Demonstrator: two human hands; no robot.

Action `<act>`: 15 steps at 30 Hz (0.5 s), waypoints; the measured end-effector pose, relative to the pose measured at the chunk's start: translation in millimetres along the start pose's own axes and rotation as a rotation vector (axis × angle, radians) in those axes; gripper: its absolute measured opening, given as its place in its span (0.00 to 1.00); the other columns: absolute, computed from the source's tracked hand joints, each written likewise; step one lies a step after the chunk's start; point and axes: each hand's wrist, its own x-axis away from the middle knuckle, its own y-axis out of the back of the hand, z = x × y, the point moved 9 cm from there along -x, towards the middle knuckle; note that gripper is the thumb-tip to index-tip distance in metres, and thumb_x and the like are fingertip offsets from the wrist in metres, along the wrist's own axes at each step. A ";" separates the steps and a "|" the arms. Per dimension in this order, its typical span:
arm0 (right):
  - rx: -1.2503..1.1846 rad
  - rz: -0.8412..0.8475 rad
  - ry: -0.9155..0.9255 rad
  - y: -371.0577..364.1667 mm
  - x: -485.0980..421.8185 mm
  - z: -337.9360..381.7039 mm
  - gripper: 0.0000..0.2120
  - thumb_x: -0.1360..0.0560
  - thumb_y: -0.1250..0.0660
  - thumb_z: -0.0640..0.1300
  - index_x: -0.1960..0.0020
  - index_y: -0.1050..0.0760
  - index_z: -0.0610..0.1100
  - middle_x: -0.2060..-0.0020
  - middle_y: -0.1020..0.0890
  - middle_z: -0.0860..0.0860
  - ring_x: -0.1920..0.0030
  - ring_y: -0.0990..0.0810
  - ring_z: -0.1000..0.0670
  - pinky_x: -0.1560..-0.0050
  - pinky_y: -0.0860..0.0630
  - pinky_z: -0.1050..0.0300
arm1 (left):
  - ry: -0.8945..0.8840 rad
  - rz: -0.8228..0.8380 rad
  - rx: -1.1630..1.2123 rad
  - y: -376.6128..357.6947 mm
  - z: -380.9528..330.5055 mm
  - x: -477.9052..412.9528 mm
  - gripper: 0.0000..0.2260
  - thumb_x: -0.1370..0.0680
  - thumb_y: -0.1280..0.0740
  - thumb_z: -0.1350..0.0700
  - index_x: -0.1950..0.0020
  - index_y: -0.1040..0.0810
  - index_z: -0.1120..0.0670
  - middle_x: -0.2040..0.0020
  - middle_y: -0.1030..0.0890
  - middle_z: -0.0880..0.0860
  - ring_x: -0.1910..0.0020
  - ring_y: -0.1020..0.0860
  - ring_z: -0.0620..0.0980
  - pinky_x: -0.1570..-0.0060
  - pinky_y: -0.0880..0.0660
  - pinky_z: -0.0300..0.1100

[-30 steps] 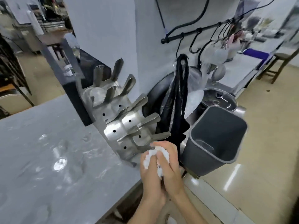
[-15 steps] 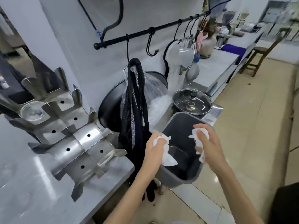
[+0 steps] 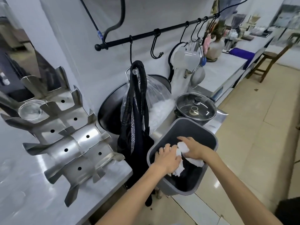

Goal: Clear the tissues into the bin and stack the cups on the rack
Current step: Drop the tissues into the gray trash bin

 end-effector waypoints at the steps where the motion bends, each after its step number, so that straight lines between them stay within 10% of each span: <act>1: 0.042 0.036 0.000 -3.3 0.1 -0.6 0.43 0.25 0.30 0.43 0.19 0.52 0.56 0.20 0.47 0.45 0.24 0.39 0.37 0.27 0.36 0.43 | -0.008 0.025 -0.014 -0.7 0.6 -0.2 0.27 0.17 0.46 0.46 0.19 0.45 0.50 0.18 0.47 0.56 0.21 0.45 0.66 0.25 0.43 0.62; 5: 0.075 0.020 0.010 9.3 12.3 8.3 0.40 0.21 0.34 0.40 0.18 0.55 0.56 0.18 0.53 0.48 0.20 0.54 0.39 0.23 0.47 0.41 | -0.074 0.029 0.115 22.8 1.7 15.6 0.30 0.16 0.46 0.42 0.16 0.51 0.46 0.15 0.52 0.54 0.17 0.52 0.58 0.22 0.48 0.55; 10: -0.210 -0.372 0.228 60.8 62.7 69.1 0.19 0.19 0.36 0.46 0.28 0.28 0.52 0.34 0.21 0.52 0.35 0.23 0.51 0.36 0.28 0.56 | -0.163 -0.341 0.304 114.8 18.2 89.7 0.19 0.19 0.44 0.39 0.31 0.25 0.43 0.35 0.18 0.46 0.36 0.21 0.48 0.36 0.26 0.50; 15: -0.523 -0.357 0.505 33.4 112.0 175.5 0.08 0.20 0.36 0.54 0.52 0.19 0.56 0.59 0.16 0.59 0.59 0.19 0.62 0.58 0.26 0.71 | -0.088 -0.641 0.626 161.9 104.4 195.6 0.17 0.19 0.42 0.39 0.57 0.23 0.49 0.62 0.17 0.49 0.64 0.20 0.39 0.64 0.25 0.31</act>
